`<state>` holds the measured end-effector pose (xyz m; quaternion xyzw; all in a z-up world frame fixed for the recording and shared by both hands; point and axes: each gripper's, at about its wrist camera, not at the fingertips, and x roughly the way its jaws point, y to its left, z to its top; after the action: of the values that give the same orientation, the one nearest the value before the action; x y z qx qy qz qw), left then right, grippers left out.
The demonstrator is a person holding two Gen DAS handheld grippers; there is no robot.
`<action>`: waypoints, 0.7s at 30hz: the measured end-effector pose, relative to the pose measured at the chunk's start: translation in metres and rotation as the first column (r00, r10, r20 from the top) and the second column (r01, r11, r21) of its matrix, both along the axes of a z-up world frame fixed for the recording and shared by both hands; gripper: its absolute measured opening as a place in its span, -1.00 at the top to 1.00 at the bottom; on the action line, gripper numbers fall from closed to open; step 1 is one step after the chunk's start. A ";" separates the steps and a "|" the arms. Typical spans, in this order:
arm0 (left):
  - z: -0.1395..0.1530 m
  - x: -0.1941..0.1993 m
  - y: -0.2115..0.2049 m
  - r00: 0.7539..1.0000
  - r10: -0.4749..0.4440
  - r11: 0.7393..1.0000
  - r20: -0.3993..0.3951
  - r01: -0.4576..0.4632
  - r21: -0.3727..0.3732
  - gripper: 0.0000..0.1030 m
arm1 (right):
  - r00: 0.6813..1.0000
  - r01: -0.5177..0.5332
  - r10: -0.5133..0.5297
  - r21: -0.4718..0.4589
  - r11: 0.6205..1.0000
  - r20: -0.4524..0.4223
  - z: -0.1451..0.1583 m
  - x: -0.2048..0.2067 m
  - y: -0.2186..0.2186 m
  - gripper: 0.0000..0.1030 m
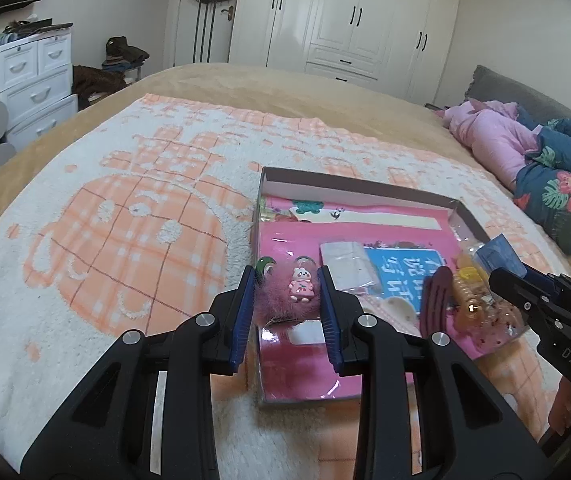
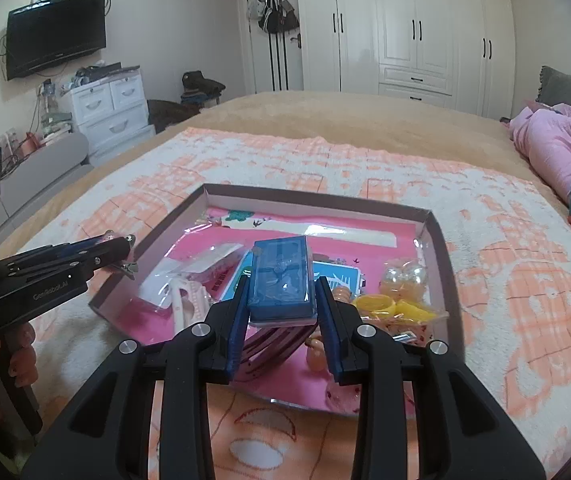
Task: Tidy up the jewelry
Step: 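Place the pom-pom clip in the box with left tool while right tool places the blue packet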
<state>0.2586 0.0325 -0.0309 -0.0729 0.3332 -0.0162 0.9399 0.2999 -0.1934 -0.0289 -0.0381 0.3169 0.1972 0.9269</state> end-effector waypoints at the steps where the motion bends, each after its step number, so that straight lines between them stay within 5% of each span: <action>1: -0.002 0.003 0.000 1.000 0.002 1.000 -0.005 -0.002 0.005 0.56 | 1.000 0.000 0.000 -0.002 1.000 -0.007 -0.003 0.003 0.002 0.40; 21: -0.015 0.028 -0.009 1.000 -0.003 0.999 -0.024 0.004 0.036 0.55 | 0.991 -0.071 0.069 -0.015 0.997 -0.113 -0.042 -0.004 0.027 0.39</action>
<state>0.2862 0.0234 -0.0461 -0.0558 0.3446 -0.0110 0.9370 0.2963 -0.1668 -0.0710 -0.0469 0.3688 0.2284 0.8998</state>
